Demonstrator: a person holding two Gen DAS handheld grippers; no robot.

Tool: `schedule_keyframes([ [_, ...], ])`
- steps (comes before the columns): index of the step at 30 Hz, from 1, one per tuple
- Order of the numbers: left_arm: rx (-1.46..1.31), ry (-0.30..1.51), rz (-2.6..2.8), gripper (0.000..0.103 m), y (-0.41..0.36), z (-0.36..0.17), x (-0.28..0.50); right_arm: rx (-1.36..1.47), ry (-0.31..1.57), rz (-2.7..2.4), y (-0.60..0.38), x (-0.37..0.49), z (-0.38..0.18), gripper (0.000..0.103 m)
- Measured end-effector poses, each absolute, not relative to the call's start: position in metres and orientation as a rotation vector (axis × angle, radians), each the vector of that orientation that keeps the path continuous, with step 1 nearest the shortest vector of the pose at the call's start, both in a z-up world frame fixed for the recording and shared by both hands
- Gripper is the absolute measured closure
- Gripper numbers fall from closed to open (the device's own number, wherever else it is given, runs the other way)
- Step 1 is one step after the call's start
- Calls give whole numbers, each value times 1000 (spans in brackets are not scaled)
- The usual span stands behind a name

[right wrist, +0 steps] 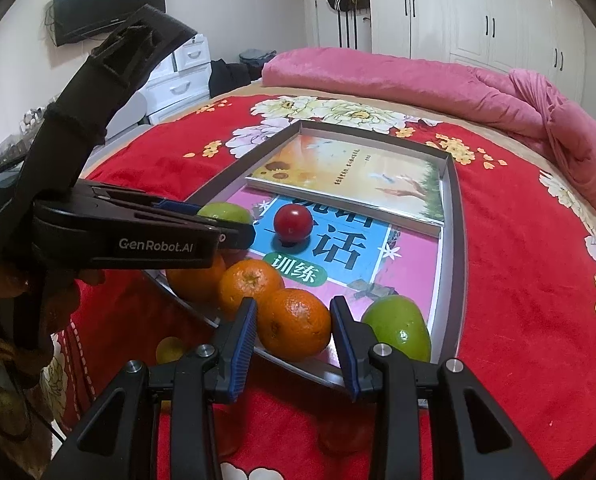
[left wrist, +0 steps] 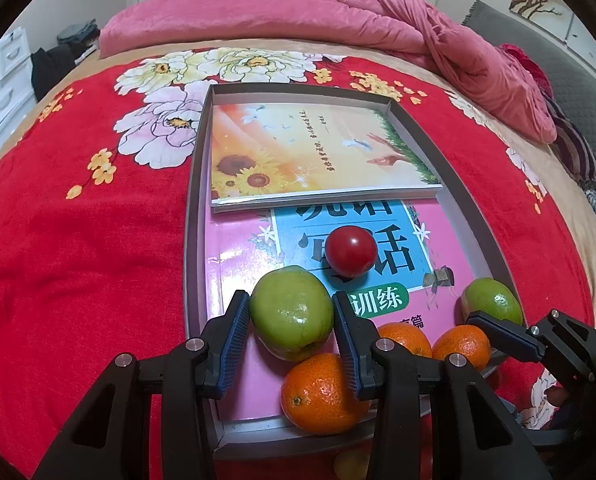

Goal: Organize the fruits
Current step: 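Open the right gripper over the tray while the left gripper lowers the green fruit onto the pink book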

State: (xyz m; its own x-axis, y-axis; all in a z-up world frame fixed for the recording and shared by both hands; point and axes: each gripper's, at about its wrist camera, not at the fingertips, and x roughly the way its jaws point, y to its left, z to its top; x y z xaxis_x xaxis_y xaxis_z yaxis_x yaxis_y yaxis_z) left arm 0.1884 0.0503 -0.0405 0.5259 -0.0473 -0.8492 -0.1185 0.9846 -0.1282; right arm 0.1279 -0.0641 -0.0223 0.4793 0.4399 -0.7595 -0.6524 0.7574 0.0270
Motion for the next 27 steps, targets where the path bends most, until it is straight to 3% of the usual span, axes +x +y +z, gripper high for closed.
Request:
schedule_keyframes([
  [8,-176,1019,46,60,50,-40,188,-278,828,668,-66,128,-21,65],
  [12,-175,1020,47,60,50,-40,188,-274,806,663,-68,127,-17,56],
  [17,-186,1022,47,60,52,-40,187,-281,791,660,-67,125,-14,54],
  [21,-202,1025,47,60,55,-40,187,-281,783,661,-67,123,-12,46],
  [27,-203,1013,46,59,56,-37,185,-272,782,657,-69,124,-11,46],
])
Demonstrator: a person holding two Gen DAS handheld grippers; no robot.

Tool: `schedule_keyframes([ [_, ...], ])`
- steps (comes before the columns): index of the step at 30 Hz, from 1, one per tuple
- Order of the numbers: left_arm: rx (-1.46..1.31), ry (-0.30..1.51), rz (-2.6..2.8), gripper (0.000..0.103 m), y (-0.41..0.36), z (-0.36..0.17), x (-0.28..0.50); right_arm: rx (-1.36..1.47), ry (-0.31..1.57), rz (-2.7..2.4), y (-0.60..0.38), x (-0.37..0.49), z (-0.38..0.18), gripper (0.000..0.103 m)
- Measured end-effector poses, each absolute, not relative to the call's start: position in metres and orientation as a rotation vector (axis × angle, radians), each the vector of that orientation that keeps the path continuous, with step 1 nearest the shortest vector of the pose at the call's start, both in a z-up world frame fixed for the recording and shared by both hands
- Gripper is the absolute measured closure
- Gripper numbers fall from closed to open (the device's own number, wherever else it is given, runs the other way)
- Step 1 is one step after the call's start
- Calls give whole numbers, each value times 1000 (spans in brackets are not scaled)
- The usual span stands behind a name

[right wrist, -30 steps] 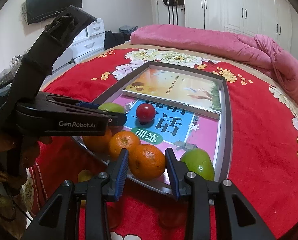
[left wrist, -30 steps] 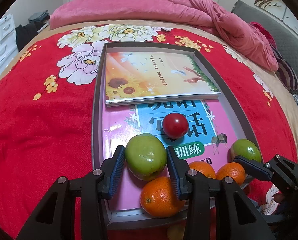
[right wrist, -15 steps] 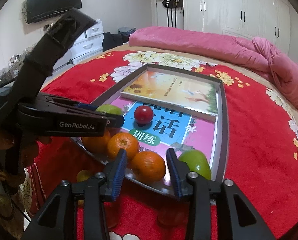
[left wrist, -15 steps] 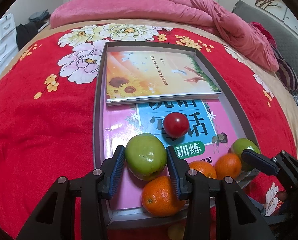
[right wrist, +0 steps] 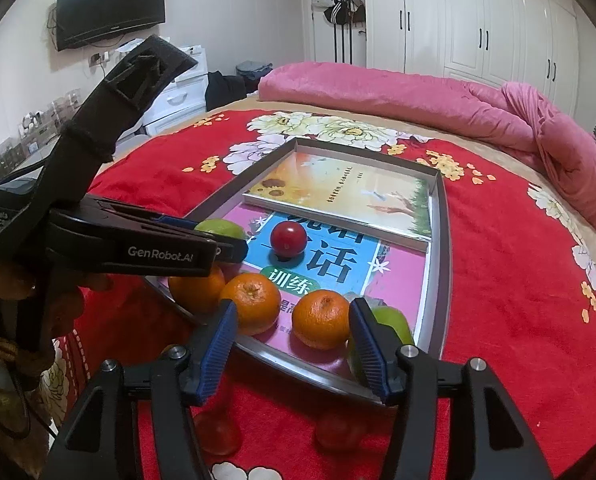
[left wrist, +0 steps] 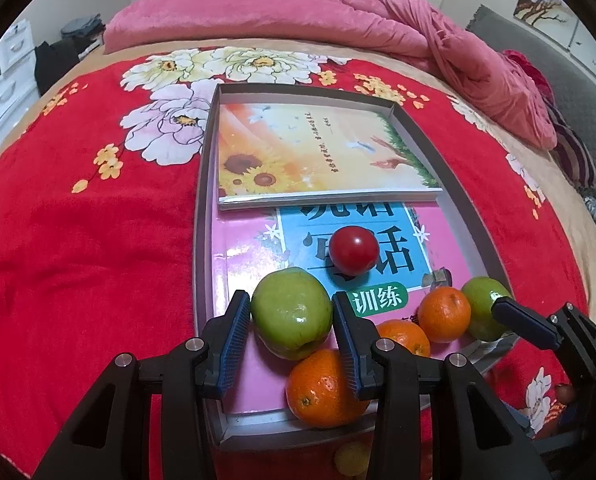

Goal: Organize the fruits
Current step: 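Open the right gripper over the tray while the left gripper lowers the green fruit onto the pink book, then withdraw both open grippers from the tray toward the loose kiwis and tomatoes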

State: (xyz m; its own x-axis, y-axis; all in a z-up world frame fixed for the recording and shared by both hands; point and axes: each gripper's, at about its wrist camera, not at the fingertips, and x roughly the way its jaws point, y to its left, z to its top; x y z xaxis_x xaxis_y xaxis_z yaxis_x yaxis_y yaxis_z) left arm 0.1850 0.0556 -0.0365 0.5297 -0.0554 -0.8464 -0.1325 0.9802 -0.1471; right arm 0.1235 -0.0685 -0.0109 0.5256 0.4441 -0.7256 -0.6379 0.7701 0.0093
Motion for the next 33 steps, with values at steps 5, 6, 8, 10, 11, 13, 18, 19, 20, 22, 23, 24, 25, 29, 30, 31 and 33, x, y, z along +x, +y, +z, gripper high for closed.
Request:
schedule_keyframes([
  [5,-205,999,40,56,55,-30,182,-255,780,652,-73,121,-8,45],
  [6,-206,996,39,54,55,-29,181,-256,775,650,-73,120,-7,45],
  [8,-204,991,34,53,54,-27,180,-253,769,650,-74,119,-5,42],
  [10,-200,985,31,53,53,-24,178,-250,758,649,-76,118,-3,40],
  [11,-199,981,30,53,52,-22,177,-249,755,649,-76,117,-2,40],
  [13,-199,977,26,51,51,-20,175,-247,751,647,-77,117,-1,40],
  [18,-196,961,19,46,49,-11,170,-251,734,641,-79,115,3,35],
  [19,-195,956,20,45,49,-10,169,-252,728,641,-79,114,4,32],
  [20,-195,952,21,44,49,-8,168,-252,722,640,-79,113,5,32],
  [22,-196,944,21,44,49,-4,166,-248,708,640,-80,112,8,30],
  [23,-197,942,20,44,49,-3,165,-246,702,639,-81,112,9,30],
  [24,-199,939,18,44,49,-1,164,-244,697,635,-81,112,10,28],
  [25,-201,938,17,44,49,0,163,-242,693,631,-82,112,11,26],
  [29,-204,927,16,37,49,6,160,-224,682,617,-86,113,15,24],
  [30,-204,924,16,33,49,8,159,-219,678,611,-88,114,17,23],
  [31,-205,919,16,32,49,10,158,-217,675,608,-89,114,18,22],
  [33,-206,915,12,32,48,12,156,-207,667,601,-91,114,21,20],
])
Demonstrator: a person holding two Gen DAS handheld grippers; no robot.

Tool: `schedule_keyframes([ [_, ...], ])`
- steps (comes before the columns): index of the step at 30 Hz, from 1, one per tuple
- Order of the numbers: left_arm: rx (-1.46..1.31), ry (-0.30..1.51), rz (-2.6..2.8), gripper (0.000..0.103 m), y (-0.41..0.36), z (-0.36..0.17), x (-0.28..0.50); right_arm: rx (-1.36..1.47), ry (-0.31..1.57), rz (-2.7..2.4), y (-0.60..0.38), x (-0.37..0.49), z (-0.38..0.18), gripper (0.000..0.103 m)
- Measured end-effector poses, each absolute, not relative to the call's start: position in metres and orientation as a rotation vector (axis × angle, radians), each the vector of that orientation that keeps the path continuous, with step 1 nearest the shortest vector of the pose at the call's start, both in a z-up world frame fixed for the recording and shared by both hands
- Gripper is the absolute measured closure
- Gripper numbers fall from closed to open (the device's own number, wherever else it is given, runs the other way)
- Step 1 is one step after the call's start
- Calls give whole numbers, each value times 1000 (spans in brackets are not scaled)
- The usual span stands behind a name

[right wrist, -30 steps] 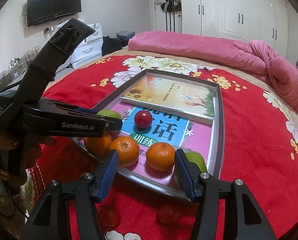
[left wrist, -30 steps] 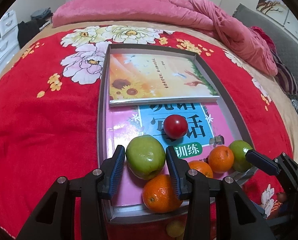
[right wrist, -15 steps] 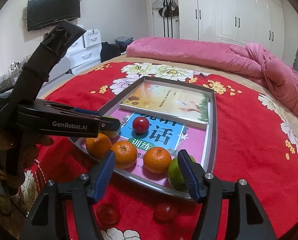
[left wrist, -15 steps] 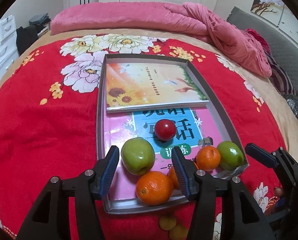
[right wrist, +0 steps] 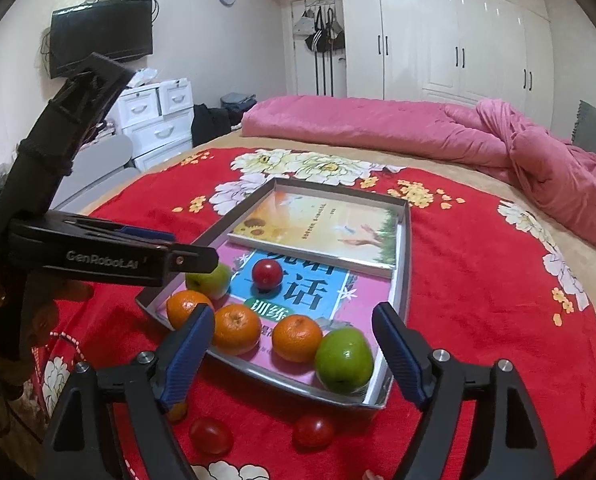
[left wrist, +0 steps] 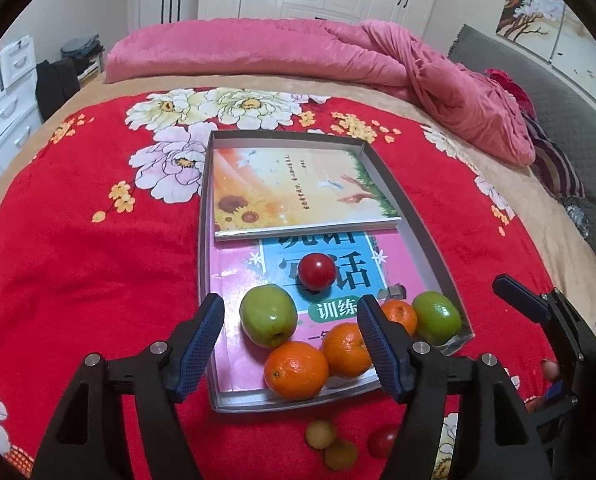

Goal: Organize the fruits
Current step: 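Withdraw both open grippers from the tray toward the loose kiwis and tomatoes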

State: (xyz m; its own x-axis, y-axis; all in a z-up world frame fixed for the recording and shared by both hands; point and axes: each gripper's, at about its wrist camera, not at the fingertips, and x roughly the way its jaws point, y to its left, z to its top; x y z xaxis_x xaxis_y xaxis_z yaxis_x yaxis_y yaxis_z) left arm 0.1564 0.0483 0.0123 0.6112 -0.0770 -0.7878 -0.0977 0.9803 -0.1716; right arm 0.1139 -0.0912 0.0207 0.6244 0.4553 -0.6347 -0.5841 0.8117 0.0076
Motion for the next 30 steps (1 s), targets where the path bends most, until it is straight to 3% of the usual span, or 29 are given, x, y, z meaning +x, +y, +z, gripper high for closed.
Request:
schedule_keyframes([
  [6,-190,899,11,31,45,21,152,-175,650,596,-98,114,27,14],
  [30,-189,906,-12,31,42,29,125,-144,645,568,-107,104,46,10],
])
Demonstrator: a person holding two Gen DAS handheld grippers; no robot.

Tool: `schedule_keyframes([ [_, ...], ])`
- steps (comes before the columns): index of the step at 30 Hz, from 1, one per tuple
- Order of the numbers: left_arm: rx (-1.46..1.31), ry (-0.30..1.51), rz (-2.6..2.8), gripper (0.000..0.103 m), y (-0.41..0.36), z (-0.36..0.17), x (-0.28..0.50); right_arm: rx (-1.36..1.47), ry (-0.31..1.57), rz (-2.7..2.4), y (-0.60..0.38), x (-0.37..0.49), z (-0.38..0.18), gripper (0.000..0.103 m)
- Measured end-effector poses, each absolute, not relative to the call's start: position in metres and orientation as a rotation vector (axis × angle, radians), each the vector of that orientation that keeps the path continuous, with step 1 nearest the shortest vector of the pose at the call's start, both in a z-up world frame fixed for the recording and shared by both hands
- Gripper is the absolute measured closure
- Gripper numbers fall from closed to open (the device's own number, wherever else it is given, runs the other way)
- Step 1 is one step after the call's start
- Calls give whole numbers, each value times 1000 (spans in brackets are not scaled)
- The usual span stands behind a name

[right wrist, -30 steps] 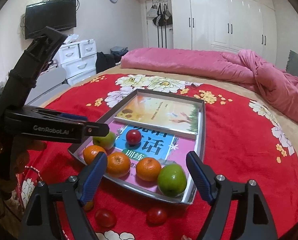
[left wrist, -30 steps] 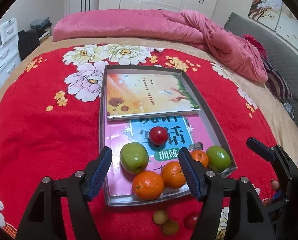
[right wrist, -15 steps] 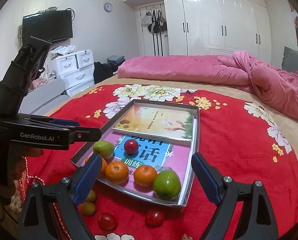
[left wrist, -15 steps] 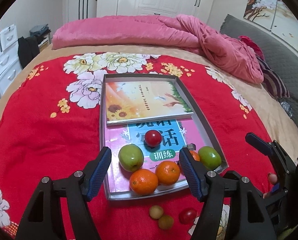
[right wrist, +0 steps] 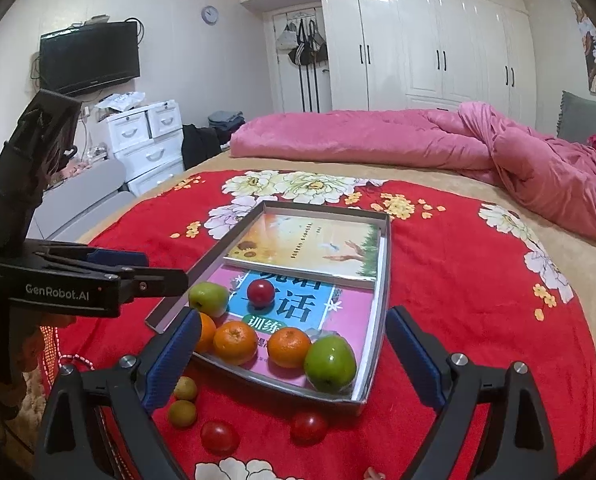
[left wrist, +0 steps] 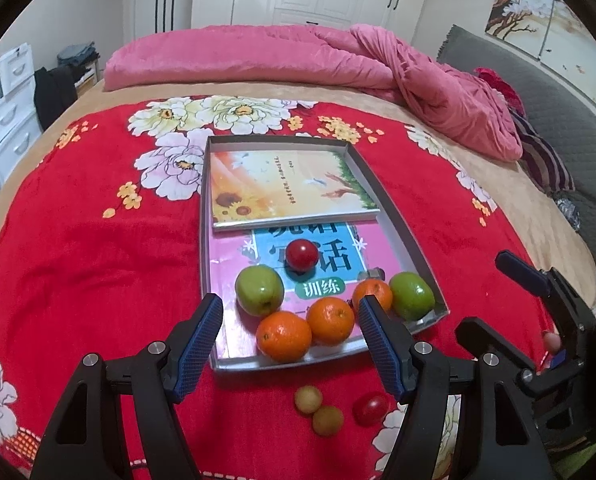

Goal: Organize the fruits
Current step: 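Withdraw both open grippers from the tray toward the loose kiwis and tomatoes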

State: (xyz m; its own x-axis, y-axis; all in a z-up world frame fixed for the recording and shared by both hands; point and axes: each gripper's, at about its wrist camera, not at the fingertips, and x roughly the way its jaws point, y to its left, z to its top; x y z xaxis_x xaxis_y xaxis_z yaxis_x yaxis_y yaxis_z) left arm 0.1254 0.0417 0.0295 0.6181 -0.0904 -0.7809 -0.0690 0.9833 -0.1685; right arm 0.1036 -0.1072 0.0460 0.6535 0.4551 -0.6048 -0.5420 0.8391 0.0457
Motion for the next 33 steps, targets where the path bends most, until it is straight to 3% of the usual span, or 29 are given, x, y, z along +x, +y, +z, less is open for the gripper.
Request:
schedule_keyframes([
  [33,-173,965,-40,31,38,22,89,-219,738,596,-95,82,38,9],
])
